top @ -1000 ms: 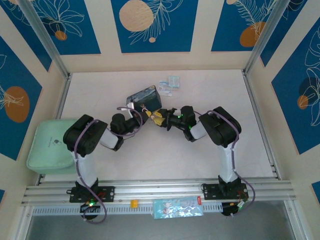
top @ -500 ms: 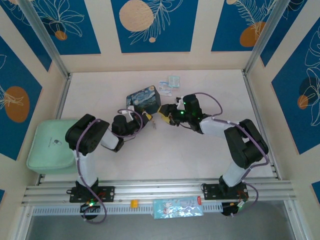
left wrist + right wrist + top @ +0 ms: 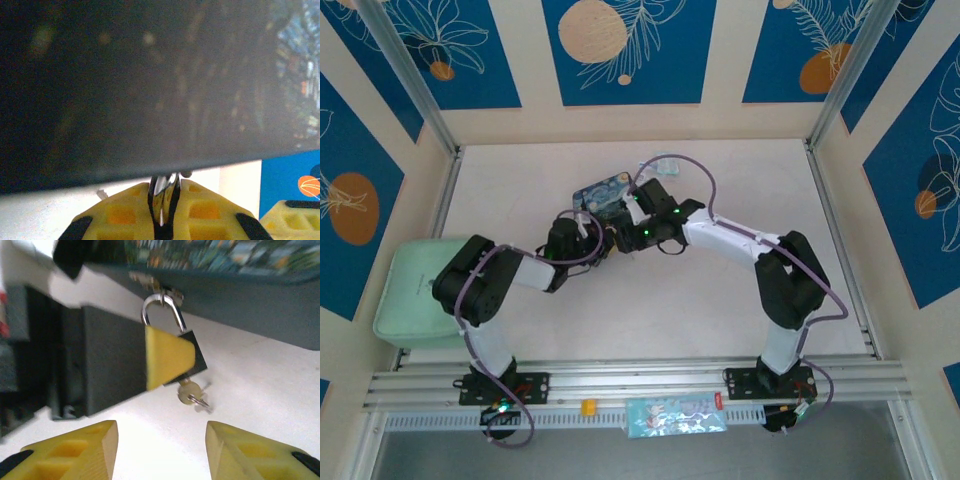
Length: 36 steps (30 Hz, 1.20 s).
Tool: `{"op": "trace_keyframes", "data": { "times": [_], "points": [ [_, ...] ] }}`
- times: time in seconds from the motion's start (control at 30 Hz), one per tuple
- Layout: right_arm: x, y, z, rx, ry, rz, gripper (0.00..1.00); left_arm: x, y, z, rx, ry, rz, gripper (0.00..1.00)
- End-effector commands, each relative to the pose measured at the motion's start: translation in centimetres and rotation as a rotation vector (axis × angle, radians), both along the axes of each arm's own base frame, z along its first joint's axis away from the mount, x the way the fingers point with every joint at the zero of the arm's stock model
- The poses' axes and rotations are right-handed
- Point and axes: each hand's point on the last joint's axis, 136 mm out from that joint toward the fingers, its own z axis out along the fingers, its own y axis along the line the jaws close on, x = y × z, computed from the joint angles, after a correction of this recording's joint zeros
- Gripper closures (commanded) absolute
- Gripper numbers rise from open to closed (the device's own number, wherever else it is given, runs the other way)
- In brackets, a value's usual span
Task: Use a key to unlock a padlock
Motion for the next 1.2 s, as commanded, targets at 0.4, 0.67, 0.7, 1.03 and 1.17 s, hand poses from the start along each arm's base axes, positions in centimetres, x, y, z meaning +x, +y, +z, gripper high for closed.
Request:
{"op": "trace_keyframes", "data": {
  "times": [0.4, 0.67, 0.7, 1.03, 1.17],
  "points": [
    [0.8, -1.3, -3.5, -0.371, -0.188, 0.22, 0.53, -1.2, -1.3, 2.0, 0.029, 0.091, -0.098, 1.0],
    [0.8, 0.9, -2.1, -0.231, -0.277, 0.277, 0.54, -1.7, -1.2, 2.5, 0.08, 0.102, -0.128, 1.0],
    [0.8, 1.1, -1.9, -0.222, -0.285, 0.284, 0.54, -1.7, -1.2, 2.5, 0.081, 0.1, -0.127, 1.0],
    [1.0, 1.9, -2.8, -0.208, -0.3, 0.313, 0.63, -1.6, -1.6, 3.2, 0.041, 0.106, -0.135, 1.0],
    [0.7, 1.7, -3.5, -0.232, -0.297, 0.327, 0.63, -1.5, -1.6, 3.6, 0.032, 0.1, -0.132, 1.0]
  ]
}}
